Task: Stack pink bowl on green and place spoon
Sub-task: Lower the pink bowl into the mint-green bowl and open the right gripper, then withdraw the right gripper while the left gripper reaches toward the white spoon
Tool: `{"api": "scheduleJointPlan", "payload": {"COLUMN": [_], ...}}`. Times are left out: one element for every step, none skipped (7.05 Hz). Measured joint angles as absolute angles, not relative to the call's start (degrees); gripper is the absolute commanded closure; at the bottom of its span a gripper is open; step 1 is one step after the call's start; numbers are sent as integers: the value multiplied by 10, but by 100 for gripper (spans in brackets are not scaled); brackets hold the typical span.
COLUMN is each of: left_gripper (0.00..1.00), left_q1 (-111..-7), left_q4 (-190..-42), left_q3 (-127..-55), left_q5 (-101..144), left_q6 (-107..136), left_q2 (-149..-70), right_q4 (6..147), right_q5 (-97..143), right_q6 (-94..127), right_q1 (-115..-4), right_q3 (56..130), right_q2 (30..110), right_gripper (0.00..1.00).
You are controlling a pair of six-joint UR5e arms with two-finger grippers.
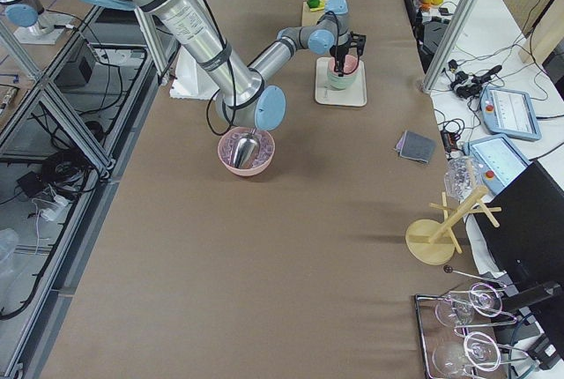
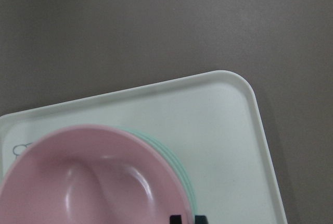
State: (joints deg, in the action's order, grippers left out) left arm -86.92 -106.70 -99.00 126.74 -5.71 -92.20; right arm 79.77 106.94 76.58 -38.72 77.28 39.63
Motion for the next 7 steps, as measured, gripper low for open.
{"api": "scheduleJointPlan", "payload": {"left_gripper": [2,2,2,2,2,2,2], "left_q1": [-869,-868,-859,-839,-810,-773,-733], "left_q4": [-1066,-1065,-1067,-1082,-1116,-1156,-1183], "left_q3": [-989,-988,-989,-990,-989,-988,-988], "left_q5": [1267,1268,1268,1268,1266,1261,1248], "left_q6": [-55,-39,7,77,169,269,350], "left_q2": [-923,-927,-931,-934,-935,-935,-939], "right_q4": [797,797,798,798,798,797,796], "right_q5": [1067,1074,1086,1102,1129,1165,1202], "right_q6": [767,763,748,723,689,629,555], "right_q1": [-389,-398,-414,-436,-464,-499,-536], "right_q3": [774,775,778,783,794,812,829], "right_q2": [396,398,406,417,433,461,495], "right_gripper": [0,0,0,0,0,0,0]}}
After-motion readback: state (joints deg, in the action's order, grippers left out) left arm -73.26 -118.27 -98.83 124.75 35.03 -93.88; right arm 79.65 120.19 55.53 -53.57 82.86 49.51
